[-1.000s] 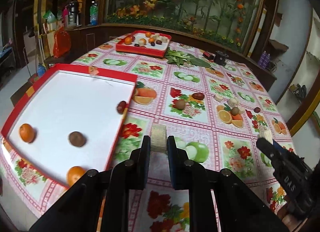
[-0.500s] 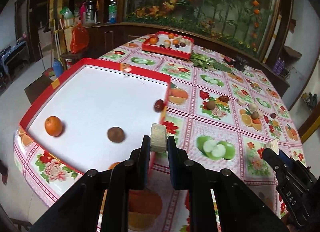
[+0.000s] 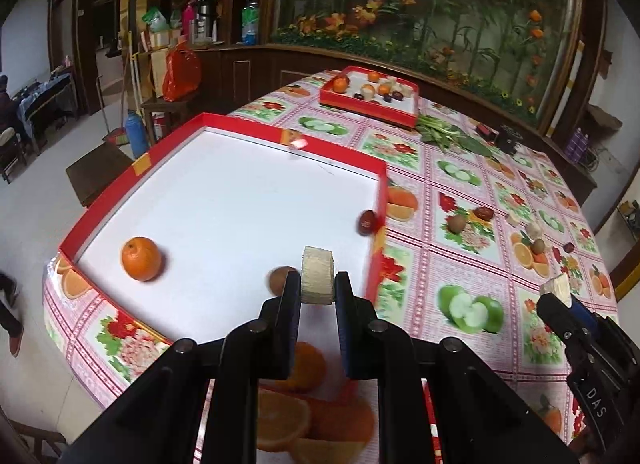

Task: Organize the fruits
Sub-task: 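Carry both beige pieces into the white tray and open both tools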

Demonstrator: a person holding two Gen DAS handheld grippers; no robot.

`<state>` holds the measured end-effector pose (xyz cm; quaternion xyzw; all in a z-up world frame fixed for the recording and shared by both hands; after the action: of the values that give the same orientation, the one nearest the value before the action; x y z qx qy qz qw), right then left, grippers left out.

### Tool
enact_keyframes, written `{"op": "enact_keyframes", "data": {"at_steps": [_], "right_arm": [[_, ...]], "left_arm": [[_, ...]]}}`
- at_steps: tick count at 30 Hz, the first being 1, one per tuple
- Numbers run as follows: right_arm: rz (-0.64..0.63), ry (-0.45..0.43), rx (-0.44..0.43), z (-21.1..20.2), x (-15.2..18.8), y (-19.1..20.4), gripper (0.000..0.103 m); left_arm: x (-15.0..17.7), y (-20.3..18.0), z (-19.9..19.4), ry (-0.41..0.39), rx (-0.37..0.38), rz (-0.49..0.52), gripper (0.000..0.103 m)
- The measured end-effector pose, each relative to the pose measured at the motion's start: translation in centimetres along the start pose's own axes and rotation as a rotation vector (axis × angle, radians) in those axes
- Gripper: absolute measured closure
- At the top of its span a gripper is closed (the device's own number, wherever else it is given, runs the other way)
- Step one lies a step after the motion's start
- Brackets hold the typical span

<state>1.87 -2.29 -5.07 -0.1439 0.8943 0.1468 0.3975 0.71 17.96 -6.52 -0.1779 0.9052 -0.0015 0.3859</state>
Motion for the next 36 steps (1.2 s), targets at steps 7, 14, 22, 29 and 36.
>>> {"op": "enact_keyframes", "data": {"at_steps": [7,14,22,29,36], "right_arm": [[-0.040,-0.001,-0.039,0.9,-1.2,2.5,0.075],[-0.120,0.004,-0.127,2.7,-2.8,7.9,0.075],[-0.176,0.030,-0.218,5.7,-4.1,13.5,0.075],[-0.193,0.071,-0.248,8.5,-4.7,16.3,0.075],[-0.190,0.093,-0.256,10.1,-4.9,17.6,0.075]], "left_arm": [[-1.0,3.4,0.5,0.000,-0.053,-0.047,0.088],[-2.1,6.6,1.4,0.006,-0.106,-0.083,0.088],[-3.0,8.8,2.5,0.021,-0.151,-0.094,0.088],[-4.3,9.5,3.6,0.028,-0.174,-0.091,0.088],[-4.3,9.7,4.8,0.064,-0.199,-0.092,0.088]]}}
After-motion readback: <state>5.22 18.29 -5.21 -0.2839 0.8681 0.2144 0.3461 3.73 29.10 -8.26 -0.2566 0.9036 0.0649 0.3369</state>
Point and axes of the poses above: each gripper's, at about its wrist camera, not at the fingertips, and z roughly the way its jaws point, y to its left, x to its underside, the point moved 8 cm from there along z, roughly the way its jaws point, and after that the axes turned 1 degree about x, right-handed, at the moved point
